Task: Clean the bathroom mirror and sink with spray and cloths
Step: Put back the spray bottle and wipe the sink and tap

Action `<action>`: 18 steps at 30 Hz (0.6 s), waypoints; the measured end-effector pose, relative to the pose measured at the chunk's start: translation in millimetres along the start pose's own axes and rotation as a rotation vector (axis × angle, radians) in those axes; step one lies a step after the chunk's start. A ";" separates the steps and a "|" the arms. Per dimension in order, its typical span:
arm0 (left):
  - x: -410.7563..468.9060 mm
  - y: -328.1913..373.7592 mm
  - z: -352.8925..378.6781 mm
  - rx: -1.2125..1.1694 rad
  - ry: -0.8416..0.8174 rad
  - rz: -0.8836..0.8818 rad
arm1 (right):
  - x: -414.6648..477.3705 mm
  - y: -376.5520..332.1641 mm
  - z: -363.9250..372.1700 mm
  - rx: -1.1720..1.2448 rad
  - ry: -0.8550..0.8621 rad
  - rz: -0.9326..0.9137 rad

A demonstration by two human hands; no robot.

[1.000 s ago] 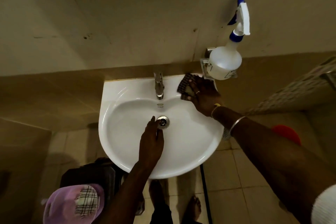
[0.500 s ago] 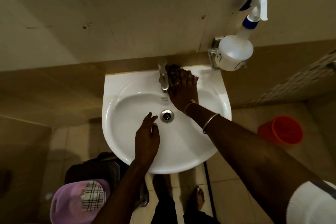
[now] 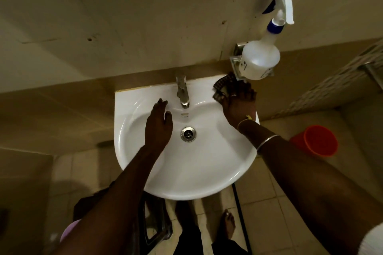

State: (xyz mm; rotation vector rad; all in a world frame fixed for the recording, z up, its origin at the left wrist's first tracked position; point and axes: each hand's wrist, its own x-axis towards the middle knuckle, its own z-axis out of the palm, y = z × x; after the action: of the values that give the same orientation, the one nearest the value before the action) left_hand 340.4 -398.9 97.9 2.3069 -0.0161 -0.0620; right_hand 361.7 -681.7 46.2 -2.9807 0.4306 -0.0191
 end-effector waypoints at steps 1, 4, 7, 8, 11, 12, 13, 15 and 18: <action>2.8 -1.0 -1.0 0.007 -0.010 -0.006 | -4.1 -1.3 0.8 0.006 -0.005 0.033; 6.2 -7.6 -5.1 0.019 -0.024 -0.027 | -18.9 -18.4 5.4 0.065 0.017 0.157; 3.5 -17.2 -11.9 0.025 -0.039 -0.040 | -31.4 -53.5 13.0 0.170 0.030 0.243; 1.9 -21.0 -14.6 0.035 -0.042 -0.042 | -34.8 -66.9 14.8 0.211 0.026 0.239; 1.0 -38.0 -28.2 0.080 -0.018 -0.035 | -44.8 -106.3 24.5 0.325 0.016 0.152; 1.5 -43.4 -33.4 0.095 -0.010 -0.039 | -48.9 -117.6 27.2 0.353 0.025 0.112; 2.2 -48.2 -37.3 0.104 -0.006 -0.045 | -53.4 -127.3 29.8 0.387 0.037 0.075; 3.5 -58.5 -43.6 0.103 -0.006 -0.052 | -64.9 -148.0 32.2 0.482 0.053 0.050; 3.8 -68.6 -47.2 0.085 -0.010 -0.062 | -83.5 -175.2 37.5 0.608 0.078 0.052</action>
State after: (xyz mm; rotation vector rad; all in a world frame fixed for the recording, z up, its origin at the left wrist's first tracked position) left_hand 346.0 -318.0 78.6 2.3916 0.0483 -0.1058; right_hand 332.0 -486.8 32.3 -2.3757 0.4189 -0.2192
